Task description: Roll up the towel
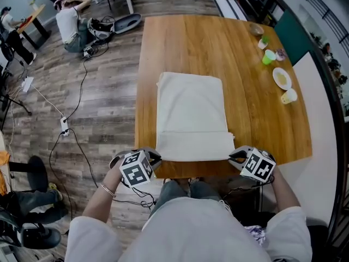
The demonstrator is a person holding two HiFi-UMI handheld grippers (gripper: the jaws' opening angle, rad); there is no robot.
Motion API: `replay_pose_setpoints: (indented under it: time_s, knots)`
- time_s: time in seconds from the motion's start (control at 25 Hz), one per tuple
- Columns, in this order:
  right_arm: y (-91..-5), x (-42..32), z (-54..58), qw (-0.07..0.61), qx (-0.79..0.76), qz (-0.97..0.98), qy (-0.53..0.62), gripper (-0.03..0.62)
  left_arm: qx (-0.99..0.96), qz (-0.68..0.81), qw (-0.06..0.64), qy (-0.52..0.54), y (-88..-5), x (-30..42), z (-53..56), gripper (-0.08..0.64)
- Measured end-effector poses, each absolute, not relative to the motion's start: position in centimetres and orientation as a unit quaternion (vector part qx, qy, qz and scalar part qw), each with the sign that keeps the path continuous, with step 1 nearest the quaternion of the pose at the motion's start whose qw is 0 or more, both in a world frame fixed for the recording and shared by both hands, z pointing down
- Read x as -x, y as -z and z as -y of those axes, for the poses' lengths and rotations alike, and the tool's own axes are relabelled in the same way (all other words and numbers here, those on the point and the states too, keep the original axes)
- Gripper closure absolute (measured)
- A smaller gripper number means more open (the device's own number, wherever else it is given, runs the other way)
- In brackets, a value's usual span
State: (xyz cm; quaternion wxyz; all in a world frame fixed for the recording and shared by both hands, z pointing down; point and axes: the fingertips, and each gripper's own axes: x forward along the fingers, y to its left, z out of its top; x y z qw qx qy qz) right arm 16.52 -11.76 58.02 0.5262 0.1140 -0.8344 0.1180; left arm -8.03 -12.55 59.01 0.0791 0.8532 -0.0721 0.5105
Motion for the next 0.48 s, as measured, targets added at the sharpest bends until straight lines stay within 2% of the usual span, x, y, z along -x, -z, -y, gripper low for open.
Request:
replay_pose_setpoints:
  time_s: [0.48]
  knots:
    - [-51.3, -15.8, 18.0, 0.504, -0.138, 0.847, -0.097, 0.568, -0.855, 0.124, 0.053, -0.500, -52.8, 8.5, 21.2, 0.540]
